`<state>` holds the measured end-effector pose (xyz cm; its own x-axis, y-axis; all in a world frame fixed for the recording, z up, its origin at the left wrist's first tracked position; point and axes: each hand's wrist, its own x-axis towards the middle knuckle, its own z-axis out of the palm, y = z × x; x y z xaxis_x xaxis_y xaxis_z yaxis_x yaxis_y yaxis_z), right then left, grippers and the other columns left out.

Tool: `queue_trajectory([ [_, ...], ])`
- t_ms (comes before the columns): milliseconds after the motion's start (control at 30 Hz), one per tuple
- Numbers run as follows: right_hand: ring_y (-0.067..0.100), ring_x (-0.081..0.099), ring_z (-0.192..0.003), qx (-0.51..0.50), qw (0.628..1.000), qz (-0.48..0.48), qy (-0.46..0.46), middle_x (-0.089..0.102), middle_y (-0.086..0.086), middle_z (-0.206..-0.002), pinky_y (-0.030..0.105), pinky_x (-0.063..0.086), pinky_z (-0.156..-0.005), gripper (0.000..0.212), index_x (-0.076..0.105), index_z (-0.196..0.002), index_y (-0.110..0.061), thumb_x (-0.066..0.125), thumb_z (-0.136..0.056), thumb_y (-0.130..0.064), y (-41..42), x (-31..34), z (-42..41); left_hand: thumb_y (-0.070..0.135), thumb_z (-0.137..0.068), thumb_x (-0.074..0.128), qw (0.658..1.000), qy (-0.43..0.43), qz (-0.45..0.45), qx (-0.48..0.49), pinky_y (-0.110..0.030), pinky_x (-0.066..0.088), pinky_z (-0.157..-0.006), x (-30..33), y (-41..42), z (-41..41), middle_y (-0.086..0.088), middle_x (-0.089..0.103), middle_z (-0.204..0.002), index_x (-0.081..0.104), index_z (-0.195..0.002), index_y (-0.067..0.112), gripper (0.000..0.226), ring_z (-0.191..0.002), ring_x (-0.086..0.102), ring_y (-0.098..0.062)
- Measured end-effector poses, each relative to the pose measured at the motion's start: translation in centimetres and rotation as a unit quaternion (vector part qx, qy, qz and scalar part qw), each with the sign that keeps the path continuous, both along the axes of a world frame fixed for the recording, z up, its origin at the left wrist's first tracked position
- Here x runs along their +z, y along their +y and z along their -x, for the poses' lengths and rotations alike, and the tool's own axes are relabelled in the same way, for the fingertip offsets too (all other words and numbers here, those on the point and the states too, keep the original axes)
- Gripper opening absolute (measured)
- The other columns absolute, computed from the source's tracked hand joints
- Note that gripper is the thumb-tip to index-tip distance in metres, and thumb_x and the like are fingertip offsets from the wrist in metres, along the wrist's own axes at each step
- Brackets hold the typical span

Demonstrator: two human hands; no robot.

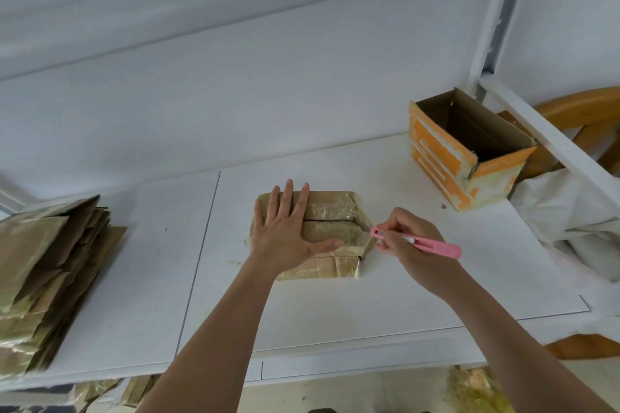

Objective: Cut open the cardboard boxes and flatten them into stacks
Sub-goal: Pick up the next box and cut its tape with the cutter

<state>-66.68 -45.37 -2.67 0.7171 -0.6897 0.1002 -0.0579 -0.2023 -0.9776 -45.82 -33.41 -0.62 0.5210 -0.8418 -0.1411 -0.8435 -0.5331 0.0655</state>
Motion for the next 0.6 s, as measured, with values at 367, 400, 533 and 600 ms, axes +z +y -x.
queue_trajectory([
  [367,0.023,0.068,-0.079,-0.089,0.992,-0.076,-0.053,0.066,0.006,-0.083,0.054,0.058,-0.081,0.012,0.054,-0.085,-0.004,0.055,-0.096,0.0,1.9,-1.9,1.6,0.092,-0.072,0.012,0.995,0.01,-0.017,0.093,-0.059,0.0,-0.118,1.5,-1.2,-0.1,-0.003,0.004,-0.162,-0.005,-0.156,0.027,0.108,-0.15,-0.003,-0.028],
  [400,0.021,0.068,-0.077,-0.099,0.991,-0.077,-0.054,0.066,0.005,-0.082,0.056,0.058,-0.08,0.01,0.054,-0.087,-0.004,0.054,-0.096,-0.002,1.9,-1.9,1.5,0.086,-0.08,0.014,0.995,0.003,-0.013,0.095,-0.06,0.004,-0.117,1.8,-1.4,-0.2,-0.004,0.014,-0.16,0.004,-0.156,0.026,0.098,-0.148,0.006,-0.029],
  [533,0.021,0.07,-0.074,-0.138,0.986,-0.059,-0.076,0.064,0.005,-0.084,0.061,0.056,-0.076,0.006,0.055,-0.093,-0.005,0.052,-0.097,-0.001,2.0,-1.6,0.4,0.067,-0.094,0.034,0.99,-0.088,-0.035,0.103,-0.048,0.033,-0.102,3.1,-1.9,-0.7,-0.001,0.053,-0.121,0.054,-0.126,0.024,0.057,-0.123,0.043,-0.029],
  [600,0.02,0.07,-0.072,-0.152,0.982,-0.06,-0.094,0.063,0.005,-0.084,0.059,0.057,-0.077,0.006,0.056,-0.094,-0.004,0.052,-0.098,-0.001,2.3,-1.3,-0.2,0.068,-0.091,0.042,0.987,-0.08,-0.017,0.137,-0.038,0.038,-0.086,3.4,-1.8,-0.7,0.0,0.059,-0.103,0.061,-0.108,0.02,0.054,-0.108,0.052,-0.025],
])
